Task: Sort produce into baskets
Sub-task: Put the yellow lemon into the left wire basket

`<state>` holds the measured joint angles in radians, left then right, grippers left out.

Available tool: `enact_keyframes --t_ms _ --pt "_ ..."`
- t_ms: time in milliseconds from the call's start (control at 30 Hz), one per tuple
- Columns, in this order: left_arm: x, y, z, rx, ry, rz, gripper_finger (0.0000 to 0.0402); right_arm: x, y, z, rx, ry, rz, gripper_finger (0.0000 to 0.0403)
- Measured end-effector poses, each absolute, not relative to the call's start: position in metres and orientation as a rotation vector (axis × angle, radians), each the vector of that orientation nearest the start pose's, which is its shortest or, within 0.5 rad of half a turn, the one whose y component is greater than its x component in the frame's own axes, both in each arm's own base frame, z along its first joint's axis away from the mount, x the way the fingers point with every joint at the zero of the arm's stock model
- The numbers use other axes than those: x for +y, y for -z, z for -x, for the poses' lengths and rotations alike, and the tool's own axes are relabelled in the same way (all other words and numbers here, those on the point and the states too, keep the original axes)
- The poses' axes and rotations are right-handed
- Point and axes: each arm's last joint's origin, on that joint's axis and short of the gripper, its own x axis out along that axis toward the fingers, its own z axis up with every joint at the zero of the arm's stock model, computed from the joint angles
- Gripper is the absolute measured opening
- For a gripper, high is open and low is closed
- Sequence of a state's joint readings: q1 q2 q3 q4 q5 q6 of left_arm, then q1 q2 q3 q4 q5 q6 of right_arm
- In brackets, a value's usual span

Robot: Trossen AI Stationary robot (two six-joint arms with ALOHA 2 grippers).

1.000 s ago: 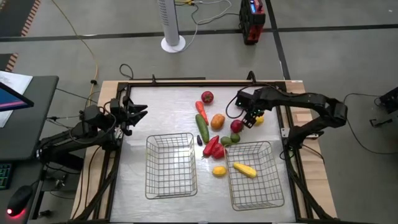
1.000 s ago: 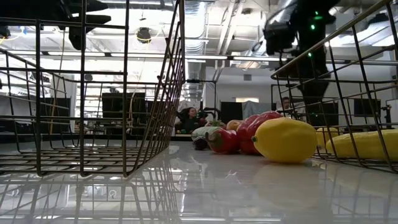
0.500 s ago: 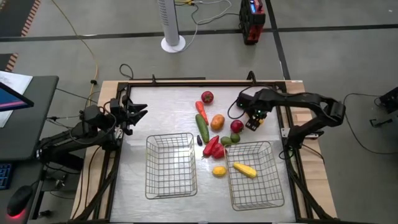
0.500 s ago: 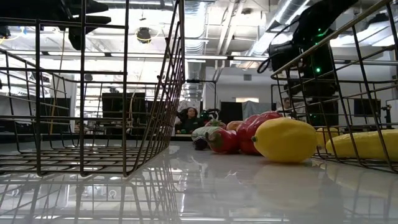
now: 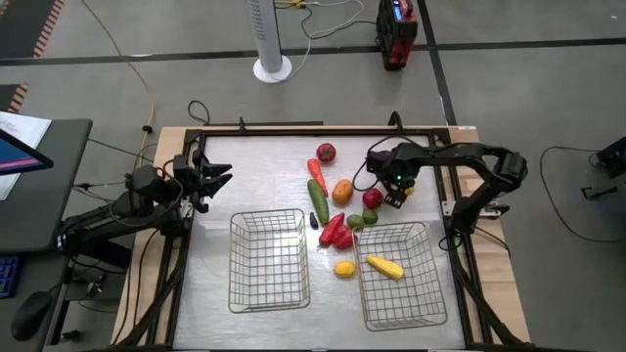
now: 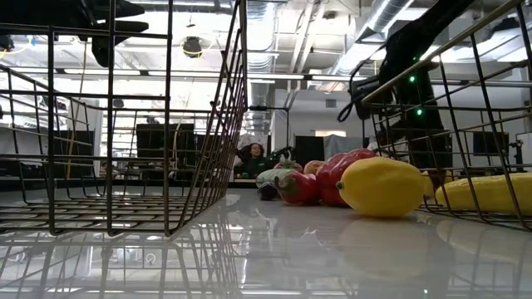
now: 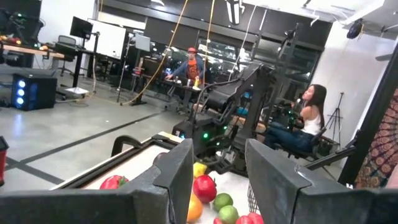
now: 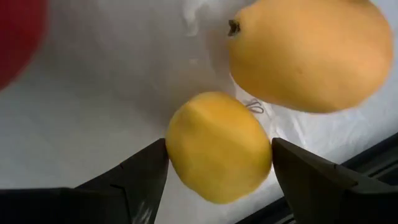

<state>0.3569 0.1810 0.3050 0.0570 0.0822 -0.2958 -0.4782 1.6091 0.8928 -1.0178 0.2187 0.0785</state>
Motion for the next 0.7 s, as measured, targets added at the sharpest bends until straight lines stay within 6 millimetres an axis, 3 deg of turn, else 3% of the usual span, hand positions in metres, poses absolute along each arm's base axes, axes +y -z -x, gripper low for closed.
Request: enact_keyframes --t_ms 133,333,467,700 --pt "0.030 -0.258 -0.086 -0.216 -0.245 0.254 0.0133 -0.116 -0.145 -0.211 1.789 0.562 -0.293 0.0294" --pt "0.030 -0.258 -0.086 -0.216 -0.245 0.253 0.0133 -0.109 -0.151 -0.207 1.833 0.563 -0.306 0.0253" --pt "0.030 -0.258 -0.086 -0.217 -0.246 0.253 0.0133 -0.101 -0.175 -0.209 1.795 0.587 -0.303 0.0242" --pt "0.030 -0.258 -0.086 -0.217 -0.245 0.254 0.0133 -0.069 -0.245 -0.216 1.533 0.615 -0.287 0.0244"
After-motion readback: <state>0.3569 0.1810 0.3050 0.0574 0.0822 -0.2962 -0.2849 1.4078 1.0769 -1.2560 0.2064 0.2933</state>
